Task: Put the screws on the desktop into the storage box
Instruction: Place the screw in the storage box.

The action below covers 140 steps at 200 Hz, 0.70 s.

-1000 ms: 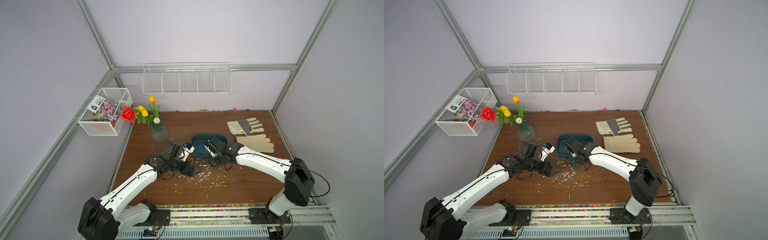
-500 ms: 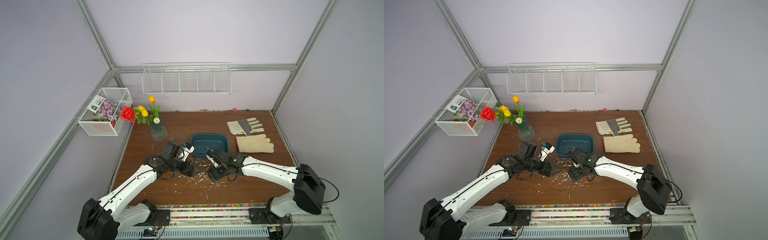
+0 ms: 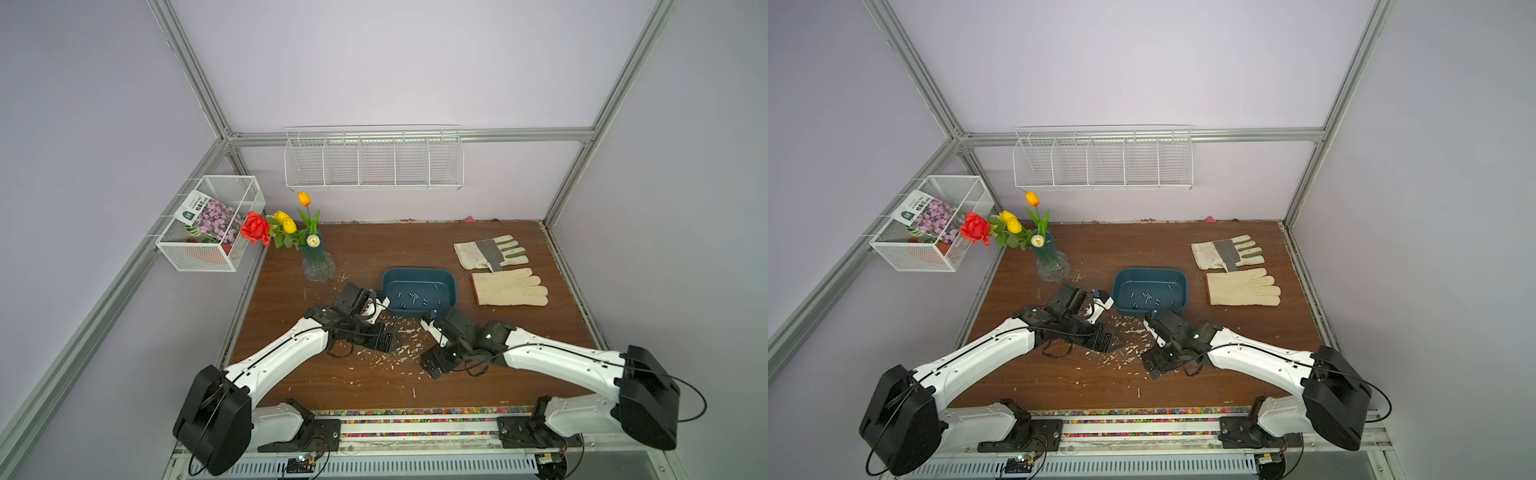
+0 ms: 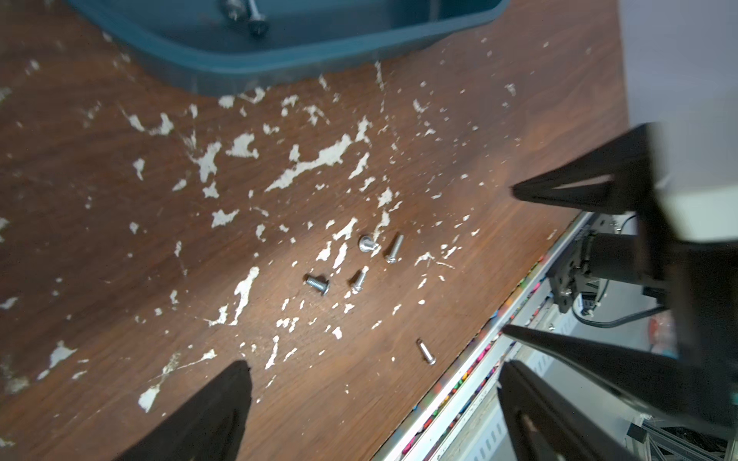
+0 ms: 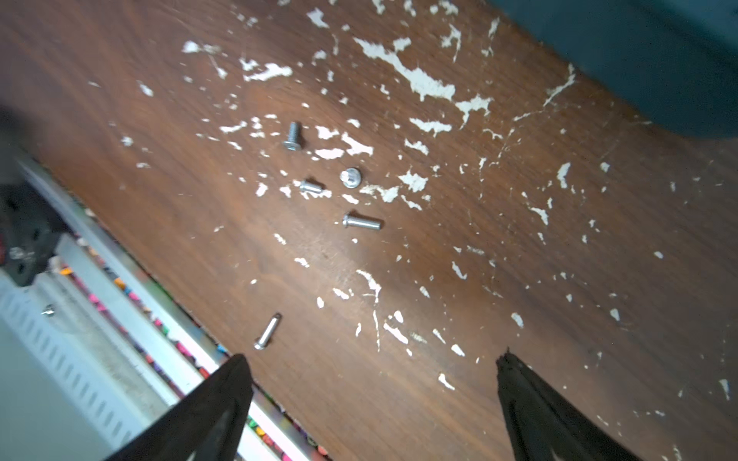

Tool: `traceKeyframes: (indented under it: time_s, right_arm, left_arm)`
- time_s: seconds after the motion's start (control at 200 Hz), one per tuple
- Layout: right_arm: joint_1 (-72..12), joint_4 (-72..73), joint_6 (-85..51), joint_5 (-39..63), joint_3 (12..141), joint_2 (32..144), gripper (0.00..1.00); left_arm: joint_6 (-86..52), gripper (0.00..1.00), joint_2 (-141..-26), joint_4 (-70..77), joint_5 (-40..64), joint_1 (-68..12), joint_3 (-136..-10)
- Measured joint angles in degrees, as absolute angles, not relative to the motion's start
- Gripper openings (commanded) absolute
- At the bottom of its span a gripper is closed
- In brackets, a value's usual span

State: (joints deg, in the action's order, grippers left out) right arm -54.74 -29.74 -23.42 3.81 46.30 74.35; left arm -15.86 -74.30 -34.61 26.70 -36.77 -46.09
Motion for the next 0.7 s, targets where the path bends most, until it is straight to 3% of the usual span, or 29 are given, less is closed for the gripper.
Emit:
traceKeyframes:
  time_s: [0.195, 0.315, 0.41, 0.7]
  right_arm:
    - [-54.74, -30.41, -23.57, 3.99, 44.82, 68.07, 0.94]
    - [-54.74, -32.01, -24.45, 1.96, 44.25, 65.23, 0.93]
    - [-54.74, -33.12, -24.99, 0.14, 43.64, 63.02, 0.92]
    - [-54.72, -35.83, -25.93, -3.44, 42.37, 60.47, 0.91]
  left_arm:
    - [-17.82, 0.90, -79.07, -34.35, 24.64, -40.18, -46.65]
    - [-19.07, 0.66, -81.71, -33.65, 23.73, -41.41, -47.90]
    - [-19.70, 0.53, -83.42, -32.86, 23.40, -42.09, -48.88]
    - [-20.29, 0.33, -87.33, -31.33, 23.33, -44.18, -52.21]
